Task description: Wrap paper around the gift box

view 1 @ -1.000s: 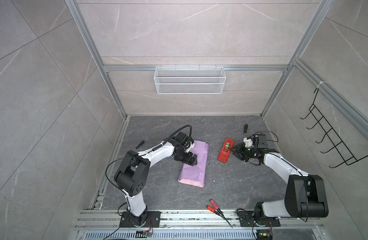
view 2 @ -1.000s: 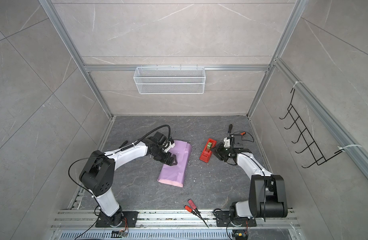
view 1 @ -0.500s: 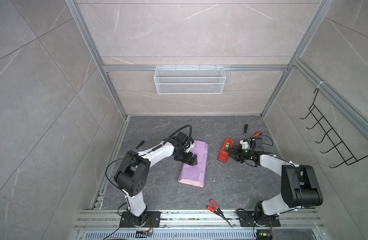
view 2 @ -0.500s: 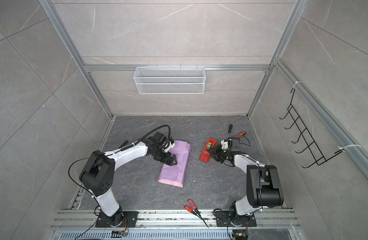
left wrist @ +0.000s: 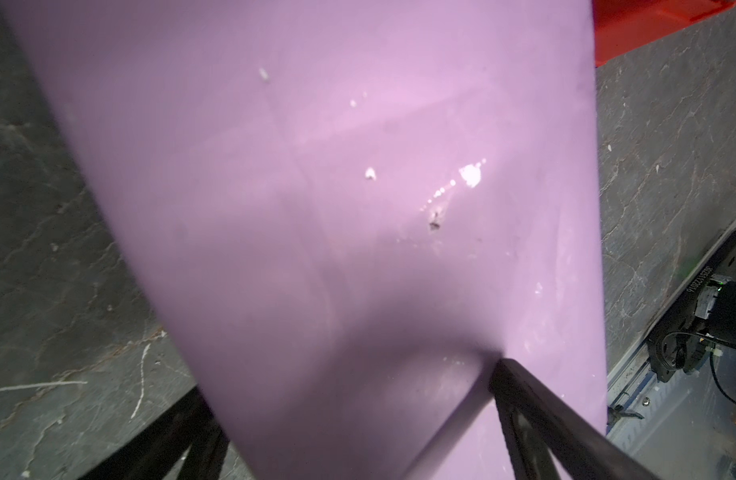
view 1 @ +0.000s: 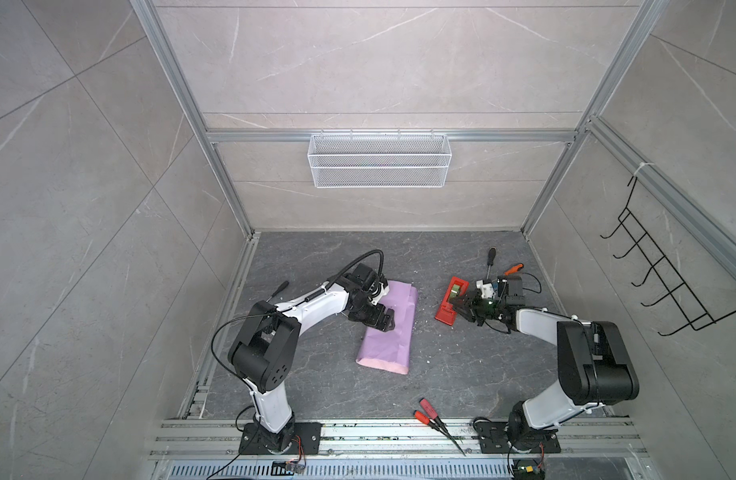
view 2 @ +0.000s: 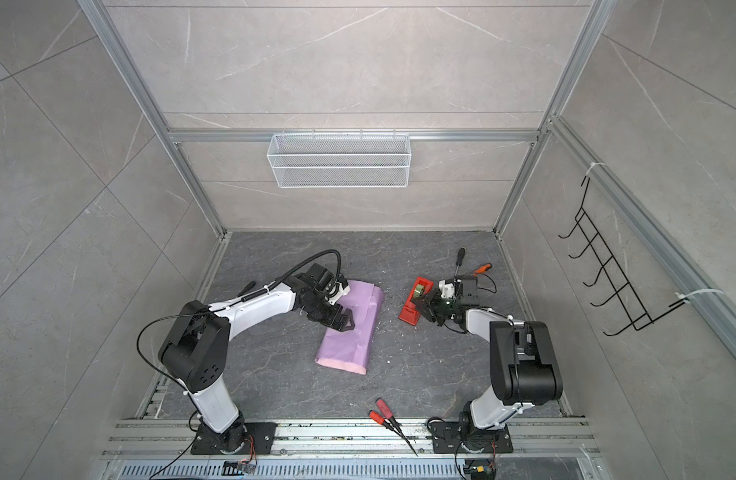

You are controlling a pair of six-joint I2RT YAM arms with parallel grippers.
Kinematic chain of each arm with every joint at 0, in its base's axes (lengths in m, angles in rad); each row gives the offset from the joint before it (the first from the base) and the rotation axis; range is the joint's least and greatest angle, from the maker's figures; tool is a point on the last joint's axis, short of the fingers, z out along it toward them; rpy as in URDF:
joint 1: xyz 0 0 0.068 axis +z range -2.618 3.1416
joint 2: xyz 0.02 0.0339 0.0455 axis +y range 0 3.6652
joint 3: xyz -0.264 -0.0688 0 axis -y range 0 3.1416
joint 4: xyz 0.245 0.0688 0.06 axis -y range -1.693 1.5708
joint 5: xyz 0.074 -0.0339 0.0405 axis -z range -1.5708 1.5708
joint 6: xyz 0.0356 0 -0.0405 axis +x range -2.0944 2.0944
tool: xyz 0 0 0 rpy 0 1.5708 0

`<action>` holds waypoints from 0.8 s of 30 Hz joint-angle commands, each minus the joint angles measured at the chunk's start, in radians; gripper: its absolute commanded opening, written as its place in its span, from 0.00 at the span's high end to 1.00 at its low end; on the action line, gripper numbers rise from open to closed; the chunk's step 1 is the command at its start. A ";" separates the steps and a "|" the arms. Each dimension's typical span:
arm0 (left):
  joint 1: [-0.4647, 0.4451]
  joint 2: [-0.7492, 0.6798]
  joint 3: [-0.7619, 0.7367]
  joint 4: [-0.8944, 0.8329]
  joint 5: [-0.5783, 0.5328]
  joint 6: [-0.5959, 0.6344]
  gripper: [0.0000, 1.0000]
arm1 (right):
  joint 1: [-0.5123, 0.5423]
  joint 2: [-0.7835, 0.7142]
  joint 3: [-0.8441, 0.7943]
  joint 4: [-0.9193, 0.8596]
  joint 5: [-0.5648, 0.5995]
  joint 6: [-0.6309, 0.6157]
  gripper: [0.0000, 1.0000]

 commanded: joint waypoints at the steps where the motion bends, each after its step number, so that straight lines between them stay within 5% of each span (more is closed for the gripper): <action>1: -0.013 0.020 -0.027 -0.006 -0.079 0.007 0.03 | -0.001 0.041 -0.024 0.031 0.016 0.019 0.72; 11: -0.013 0.018 -0.031 -0.006 -0.081 0.010 0.03 | 0.001 0.089 -0.038 0.098 -0.007 0.047 0.80; 19: -0.013 0.020 -0.030 -0.006 -0.081 0.010 0.03 | 0.017 0.078 -0.006 0.106 -0.025 0.077 0.99; 24: -0.013 0.019 -0.031 -0.006 -0.084 0.011 0.03 | 0.019 0.070 0.032 0.115 -0.029 0.119 1.00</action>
